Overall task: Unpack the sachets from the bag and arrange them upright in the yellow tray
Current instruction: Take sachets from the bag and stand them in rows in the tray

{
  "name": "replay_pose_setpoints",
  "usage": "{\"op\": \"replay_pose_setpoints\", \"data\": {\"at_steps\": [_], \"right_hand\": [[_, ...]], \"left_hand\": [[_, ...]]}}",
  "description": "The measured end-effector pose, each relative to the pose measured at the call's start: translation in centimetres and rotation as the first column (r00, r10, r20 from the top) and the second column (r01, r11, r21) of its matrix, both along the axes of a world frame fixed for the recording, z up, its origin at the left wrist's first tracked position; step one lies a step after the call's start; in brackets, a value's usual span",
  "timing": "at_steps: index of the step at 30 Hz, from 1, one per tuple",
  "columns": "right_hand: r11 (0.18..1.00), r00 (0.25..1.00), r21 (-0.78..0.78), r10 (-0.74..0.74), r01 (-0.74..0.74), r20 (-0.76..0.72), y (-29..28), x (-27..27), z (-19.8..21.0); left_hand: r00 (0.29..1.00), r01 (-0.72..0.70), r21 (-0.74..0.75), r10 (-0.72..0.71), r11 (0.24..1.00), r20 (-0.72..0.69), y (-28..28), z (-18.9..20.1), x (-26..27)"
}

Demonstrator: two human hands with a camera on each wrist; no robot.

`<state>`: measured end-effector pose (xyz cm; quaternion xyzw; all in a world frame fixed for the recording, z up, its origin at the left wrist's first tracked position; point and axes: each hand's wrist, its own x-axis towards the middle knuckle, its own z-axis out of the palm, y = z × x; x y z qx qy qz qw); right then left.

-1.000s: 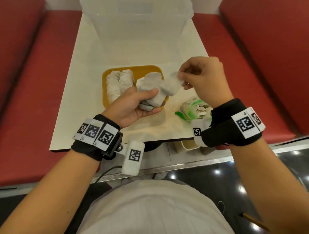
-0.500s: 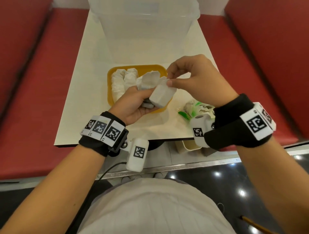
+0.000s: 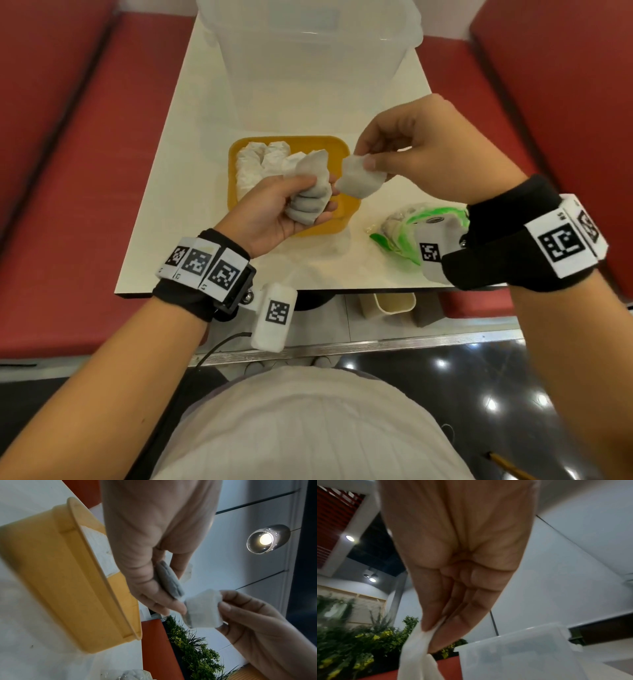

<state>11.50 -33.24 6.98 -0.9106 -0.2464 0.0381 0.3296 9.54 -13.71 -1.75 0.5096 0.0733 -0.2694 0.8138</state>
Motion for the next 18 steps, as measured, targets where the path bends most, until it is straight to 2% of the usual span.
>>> {"op": "replay_pose_setpoints", "data": {"at_steps": [4,10,15,18], "right_hand": [[0.990,0.988,-0.001,0.139,-0.139,-0.065,1.6,-0.1,1.0],[0.985,0.987,-0.147,0.104,-0.086,0.122,3.6,1.5,0.2],[0.975,0.985,-0.175,0.154,-0.139,0.073,4.8,2.2,0.2],[0.986,0.986,-0.125,0.124,-0.110,0.110,4.9,3.1,0.7]], "left_hand": [[0.997,-0.063,0.031,0.061,0.998,0.049,-0.1,0.1,0.1],[0.992,-0.053,0.139,0.036,0.989,0.122,0.3,0.4,-0.5],[0.983,-0.062,0.170,0.031,0.983,0.179,1.2,0.6,-1.2],[0.976,-0.131,0.137,0.104,0.982,0.192,3.1,0.4,-1.7]]}}
